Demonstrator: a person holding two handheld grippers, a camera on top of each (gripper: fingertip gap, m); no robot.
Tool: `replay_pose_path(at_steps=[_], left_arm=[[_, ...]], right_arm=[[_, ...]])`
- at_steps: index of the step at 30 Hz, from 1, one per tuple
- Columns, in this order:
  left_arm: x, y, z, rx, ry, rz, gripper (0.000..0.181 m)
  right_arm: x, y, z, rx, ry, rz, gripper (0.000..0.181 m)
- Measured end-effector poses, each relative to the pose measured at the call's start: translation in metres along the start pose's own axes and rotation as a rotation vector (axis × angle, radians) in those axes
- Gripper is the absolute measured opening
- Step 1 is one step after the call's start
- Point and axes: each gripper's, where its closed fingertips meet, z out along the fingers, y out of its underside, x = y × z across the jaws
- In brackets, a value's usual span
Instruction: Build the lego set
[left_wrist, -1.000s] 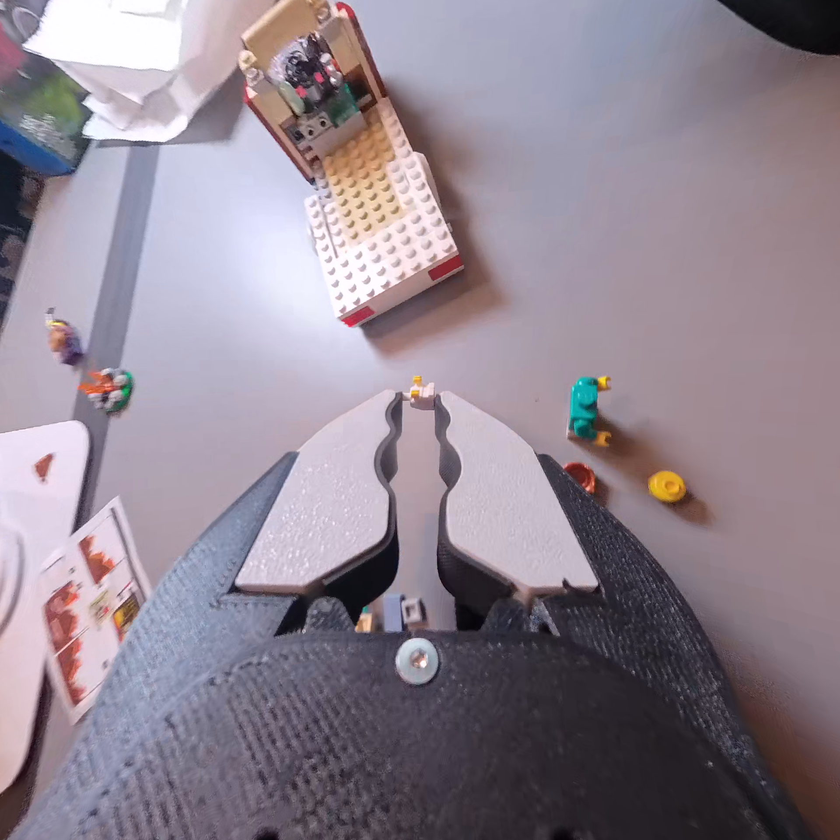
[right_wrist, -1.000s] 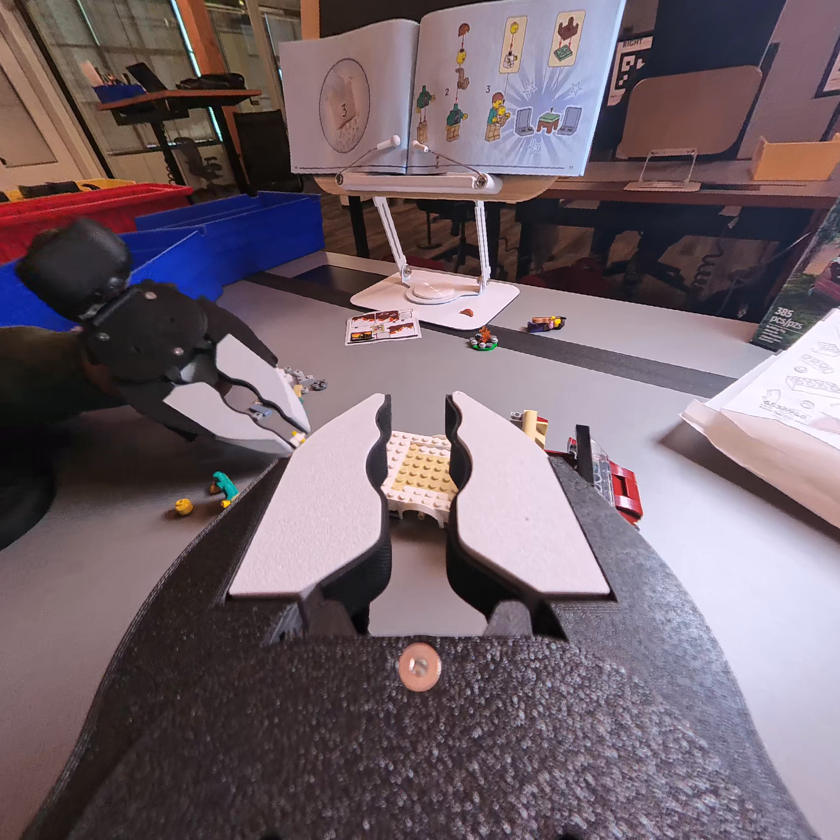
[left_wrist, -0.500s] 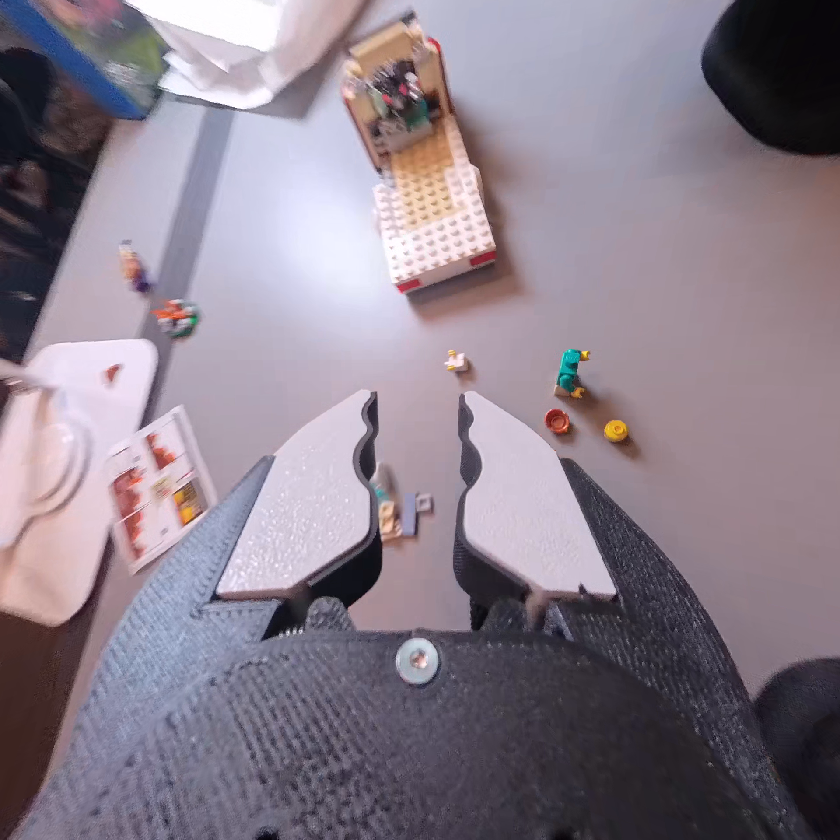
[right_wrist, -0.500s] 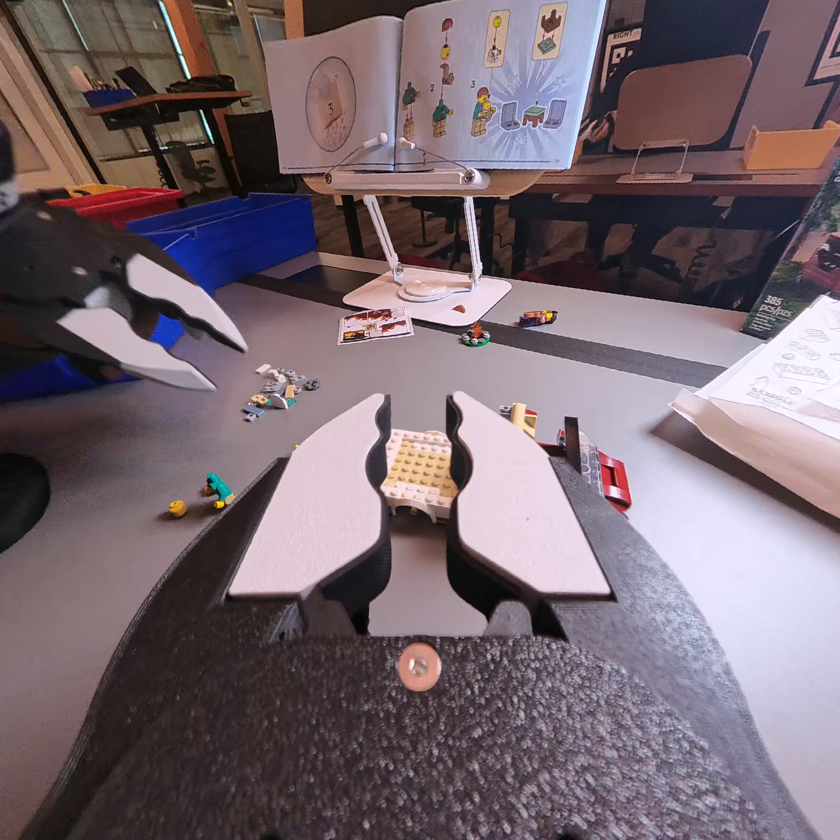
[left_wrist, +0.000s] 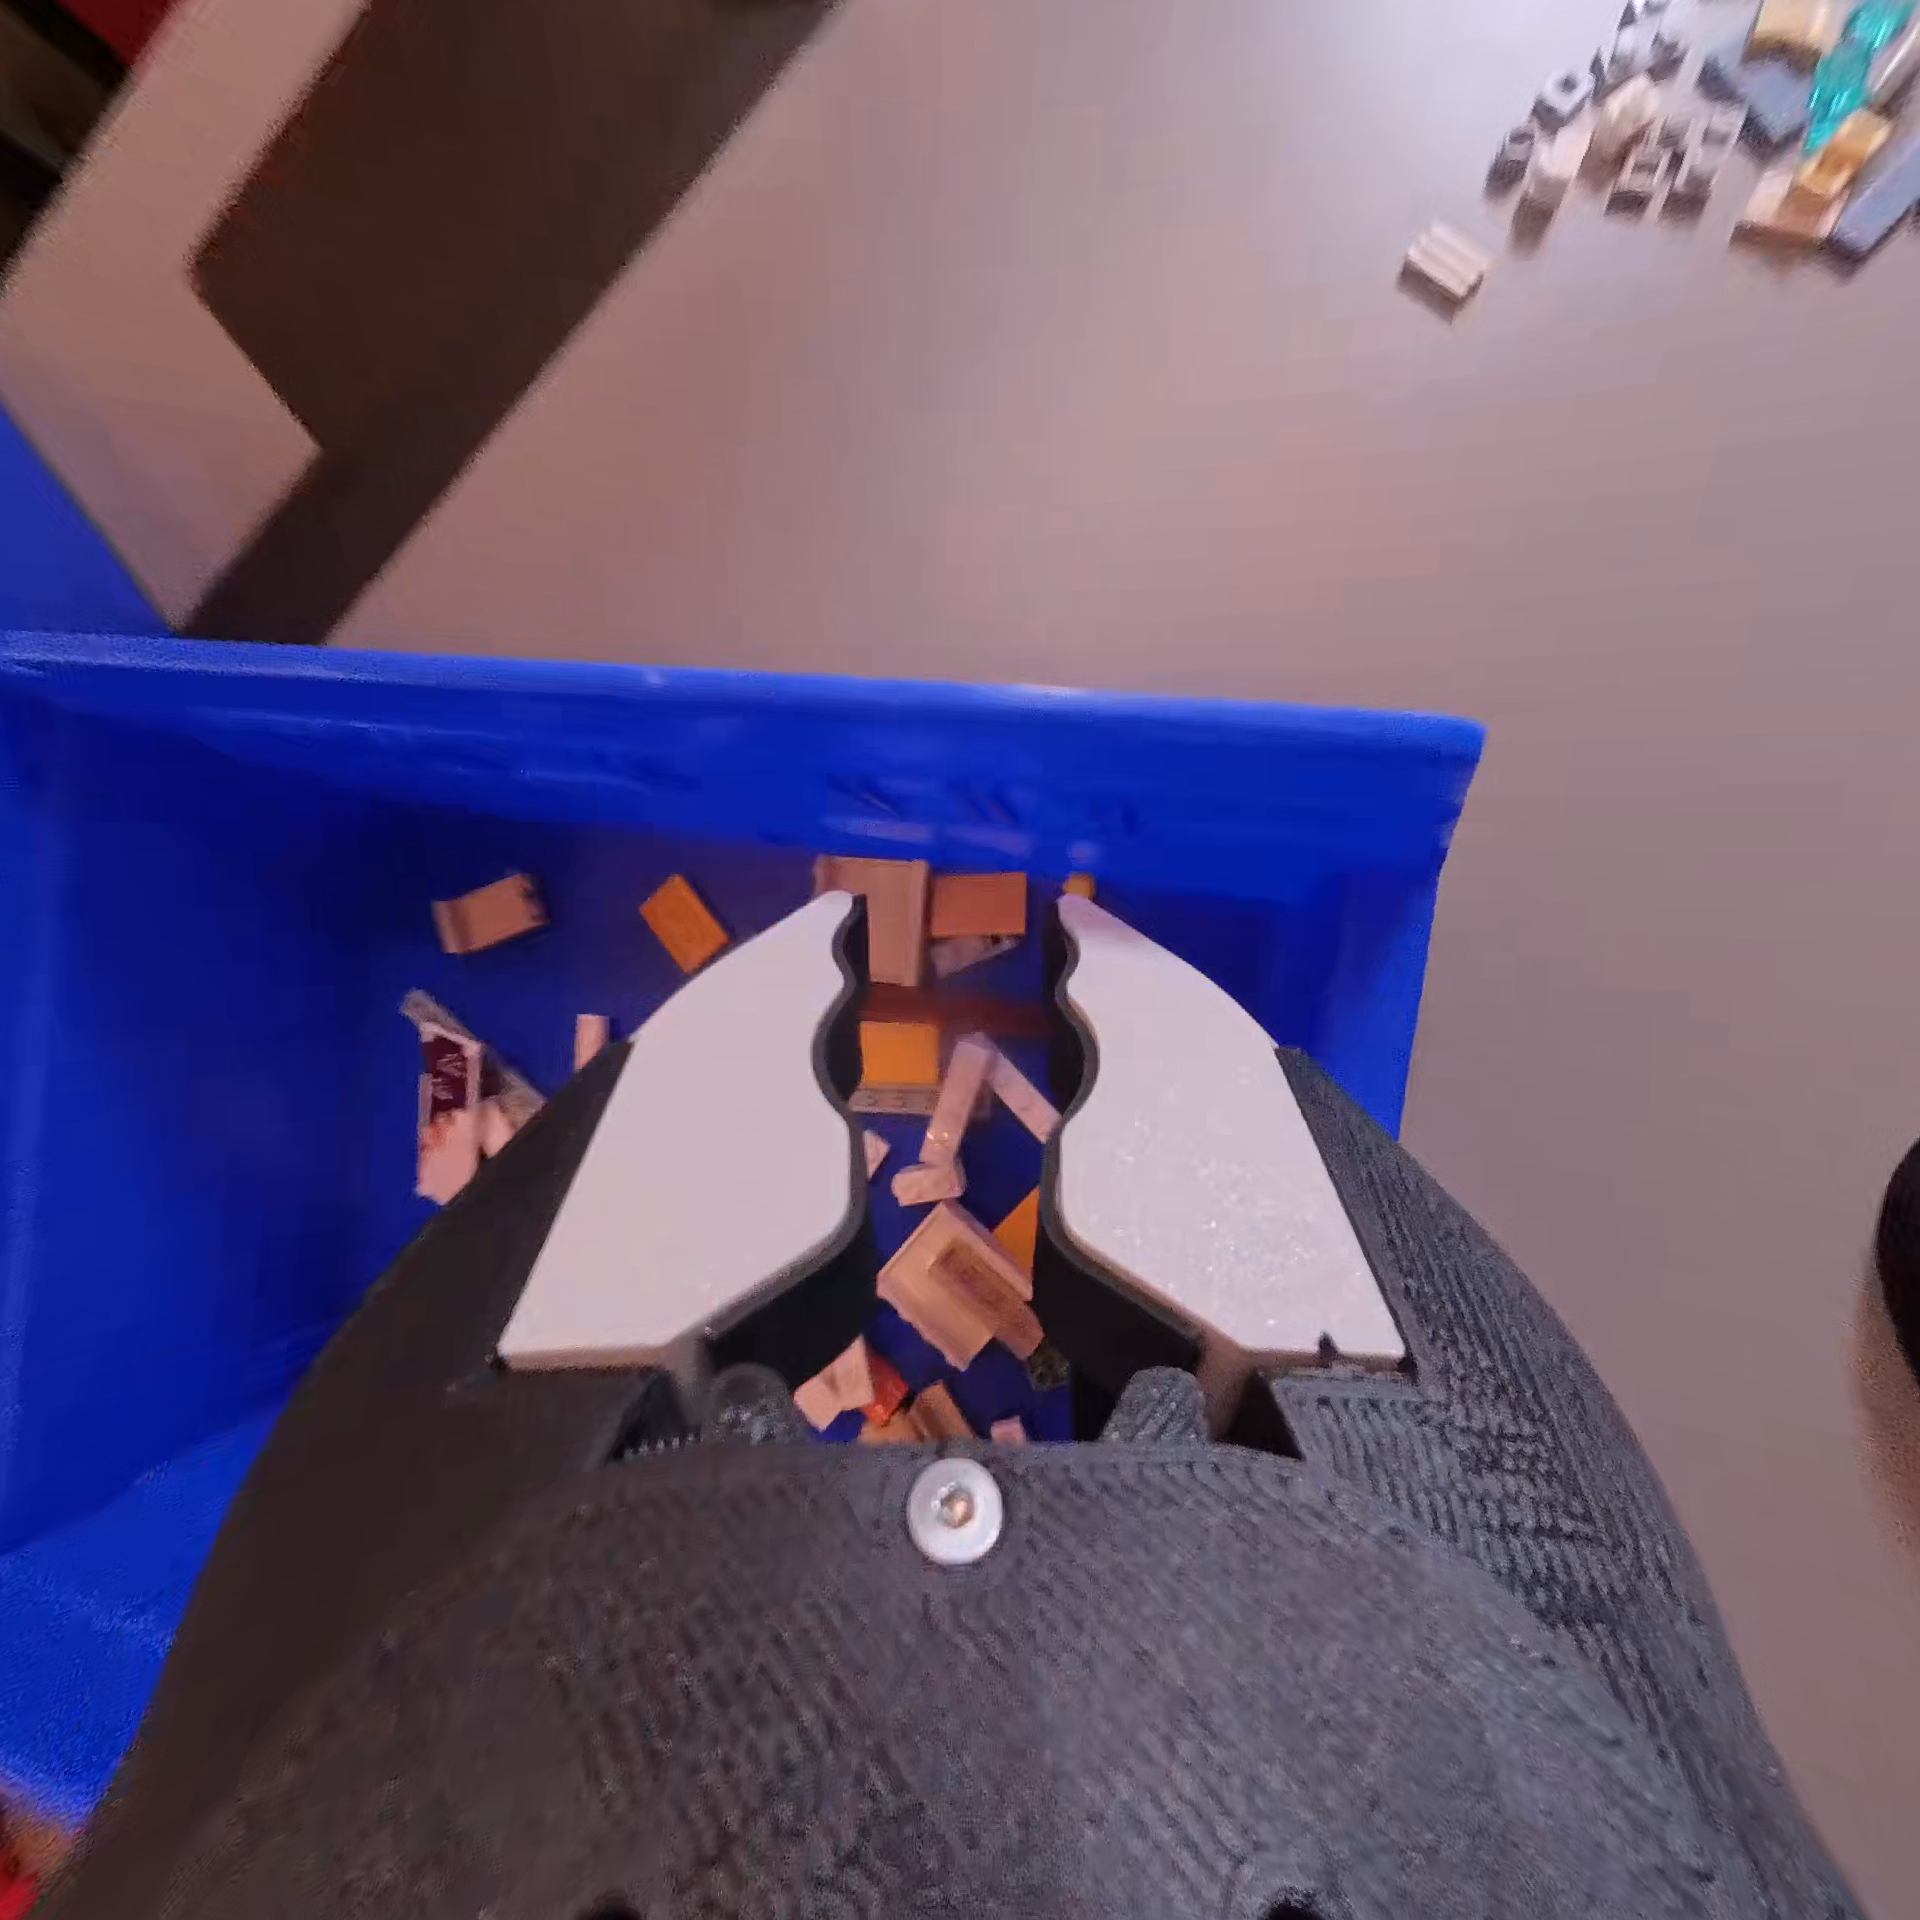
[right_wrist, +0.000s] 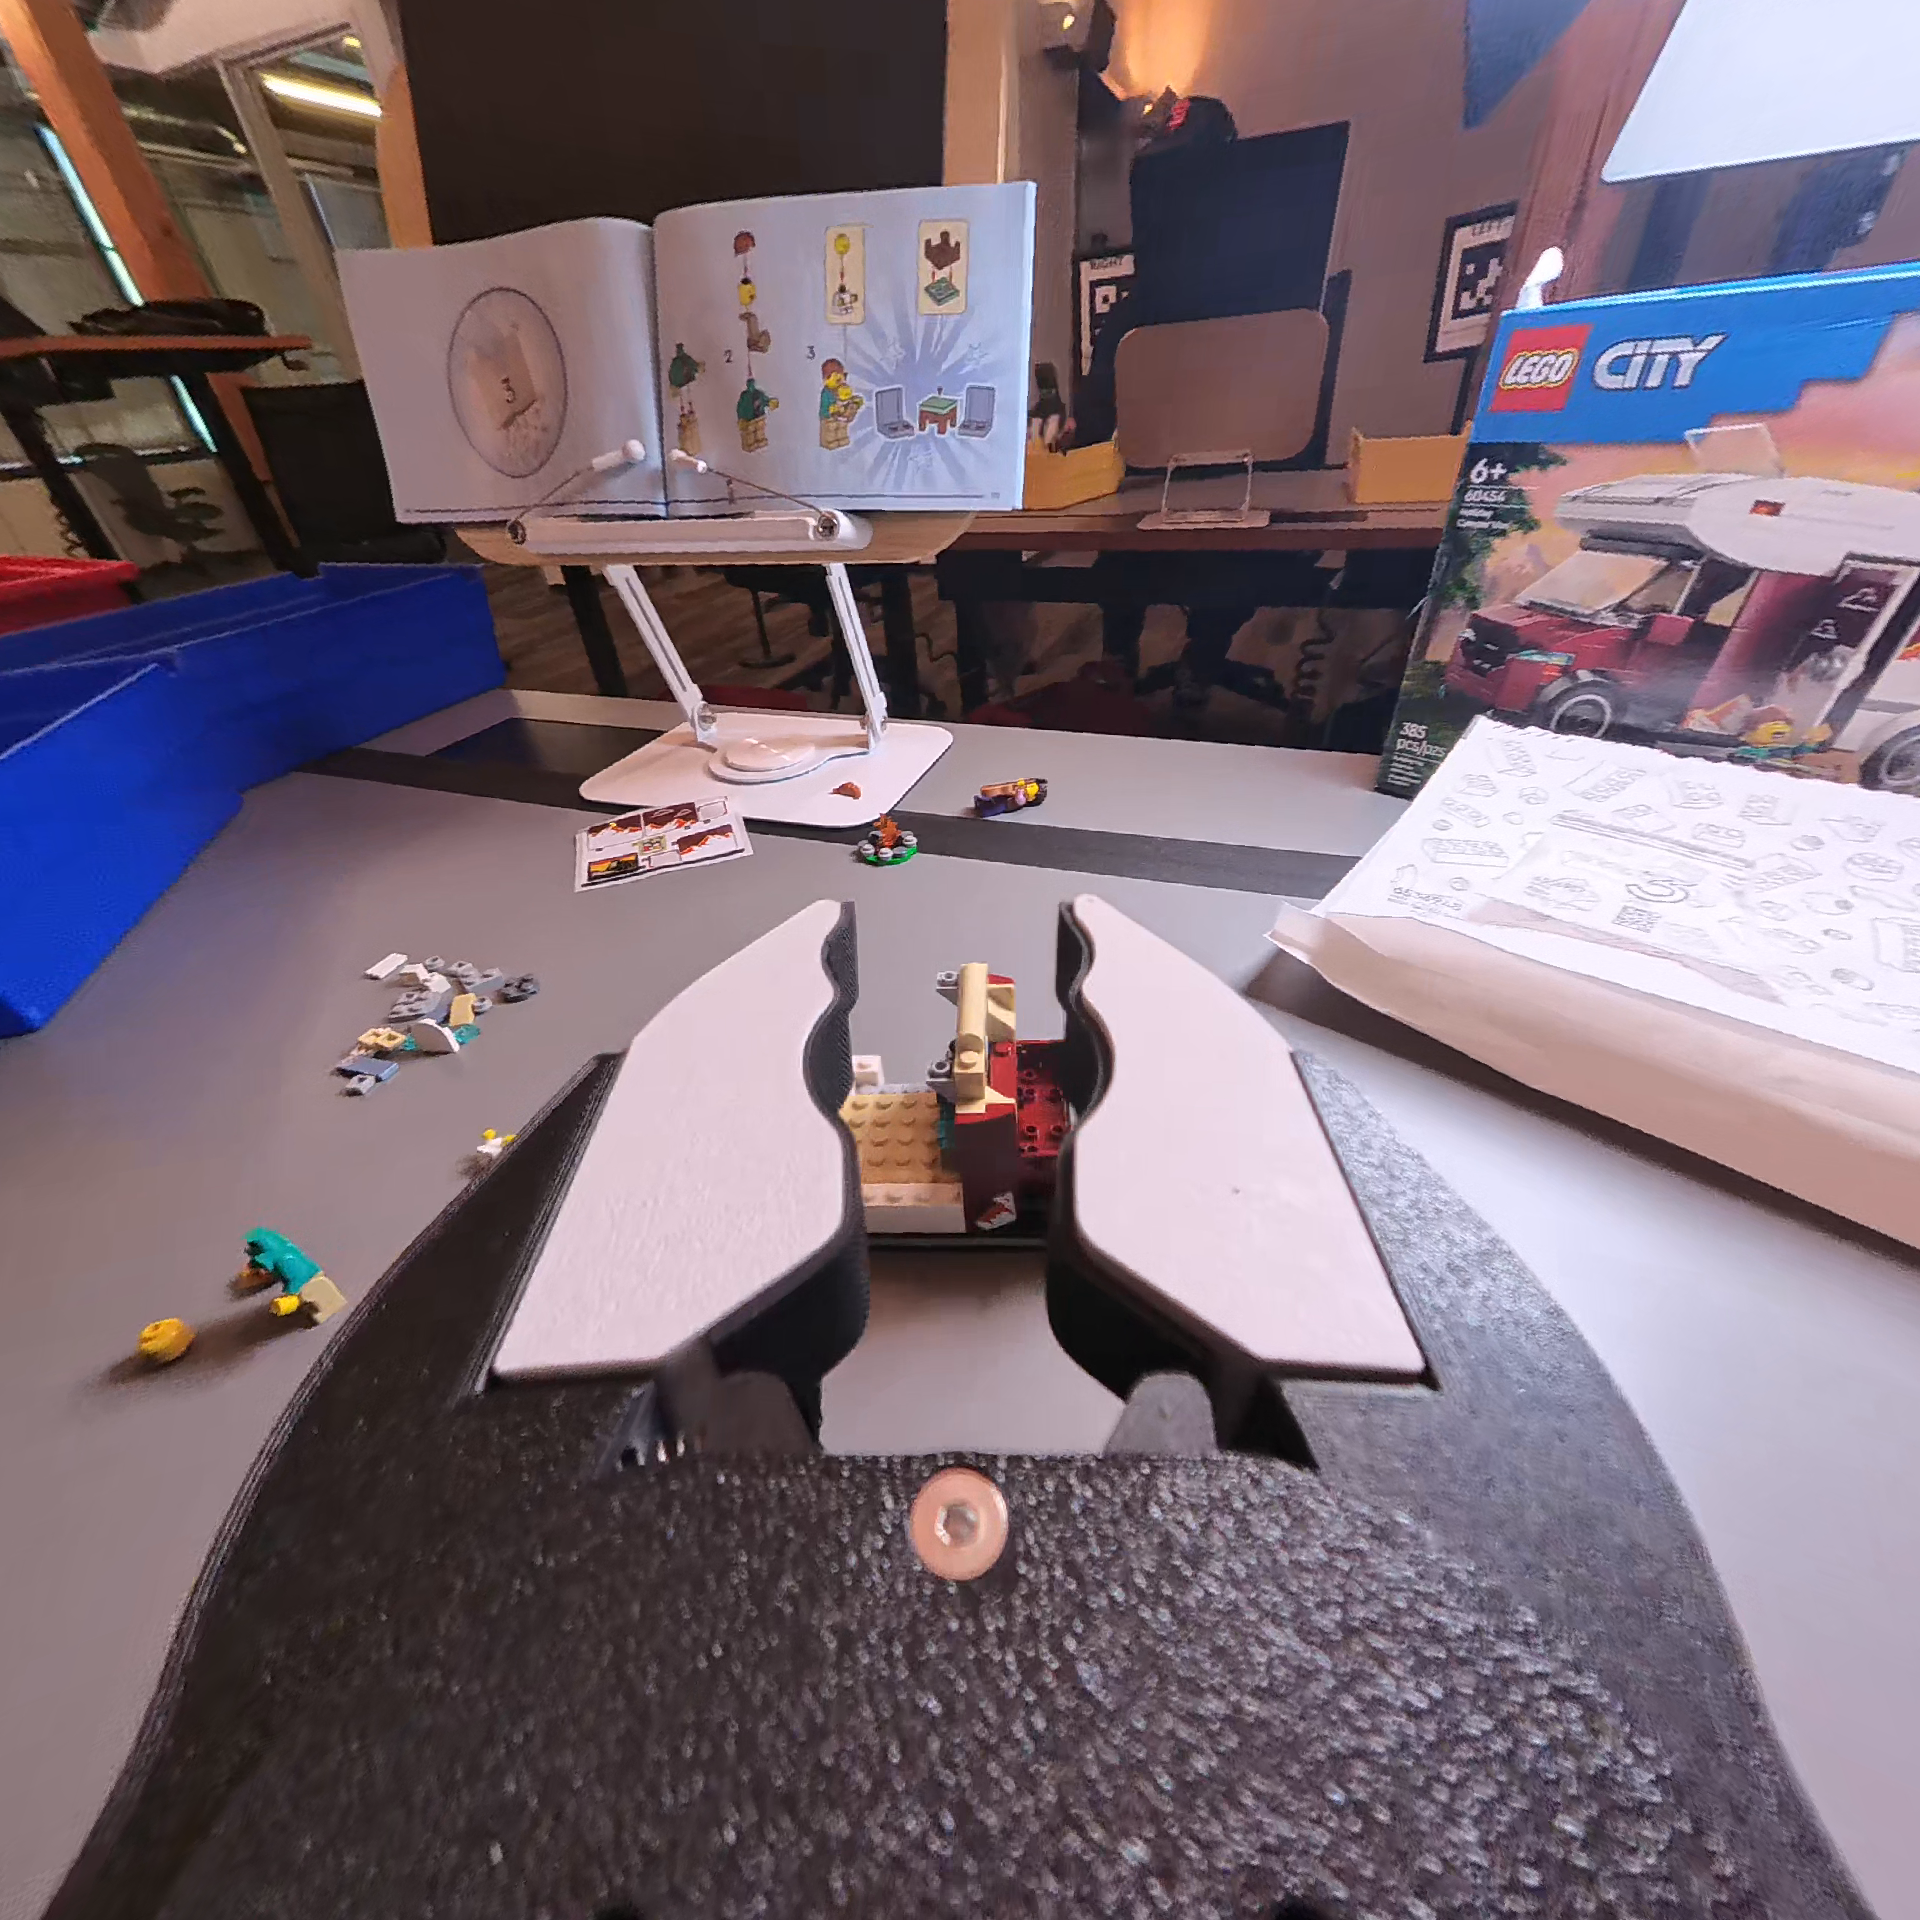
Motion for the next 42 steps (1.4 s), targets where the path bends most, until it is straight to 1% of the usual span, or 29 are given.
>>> replay_pose_path(at_steps=[1,4,7,12,14,17,19,21,22,24,25,27,29,30,32,35,38,40,42], left_arm=[[0.005,0.007,0.009,-0.016,0.025,-0.003,0.032],[0.016,0.019,0.033,-0.051,0.091,0.006,0.031],[0.024,0.022,0.045,-0.075,0.124,0.034,0.025],[0.026,0.022,0.049,-0.088,0.122,0.06,0.018],[0.028,0.023,0.049,-0.095,0.136,0.058,0.009],[0.026,0.025,0.048,-0.11,0.118,0.061,0.009],[0.022,0.02,0.042,-0.08,0.083,0.059,0.009],[0.013,0.009,0.024,-0.019,0.018,0.057,0.008],[0.007,-0.002,0.011,0.037,-0.03,0.056,0.008],[0.004,-0.034,-0.022,0.202,-0.098,0.057,0.007],[0.012,-0.053,-0.037,0.286,-0.094,0.074,0.007],[0.044,-0.088,-0.058,0.413,-0.03,0.145,0.007],[0.093,-0.114,-0.06,0.456,0.099,0.253,0.008],[0.118,-0.123,-0.053,0.456,0.165,0.299,0.008],[0.166,-0.136,-0.031,0.437,0.305,0.379,0.008],[0.217,-0.144,0.014,0.371,0.438,0.446,0.008],[0.245,-0.148,0.05,0.311,0.498,0.487,0.008],[0.257,-0.149,0.063,0.283,0.521,0.513,0.008],[0.262,-0.15,0.069,0.279,0.523,0.529,0.008]], right_arm=[[0.001,0.001,0.0,-0.001,0.008,0.0,0.037],[0.002,0.004,0.0,-0.015,0.021,-0.006,0.037],[0.002,0.008,0.001,-0.026,0.025,-0.015,0.037],[0.0,0.011,0.003,-0.039,0.012,-0.019,0.036],[-0.001,0.011,0.003,-0.041,0.007,-0.019,0.036],[-0.002,0.011,0.003,-0.04,0.0,-0.016,0.036],[-0.002,0.01,0.002,-0.037,-0.006,-0.016,0.036],[-0.003,0.008,0.001,-0.032,-0.01,-0.016,0.036],[-0.003,0.007,0.001,-0.028,-0.011,-0.015,0.036],[-0.004,0.006,0.0,-0.024,-0.017,-0.013,0.036],[-0.005,0.006,0.001,-0.025,-0.021,-0.012,0.036],[-0.007,0.008,0.002,-0.032,-0.033,-0.015,0.036],[-0.01,0.009,0.002,-0.039,-0.043,-0.023,0.036],[-0.011,0.009,0.002,-0.041,-0.046,-0.028,0.036],[-0.012,0.009,0.001,-0.041,-0.051,-0.038,0.035],[-0.013,0.008,0.0,-0.038,-0.054,-0.048,0.035],[-0.013,0.009,0.0,-0.04,-0.055,-0.05,0.035],[-0.013,0.009,-0.001,-0.041,-0.061,-0.048,0.035],[-0.013,0.009,-0.001,-0.041,-0.066,-0.051,0.034]])
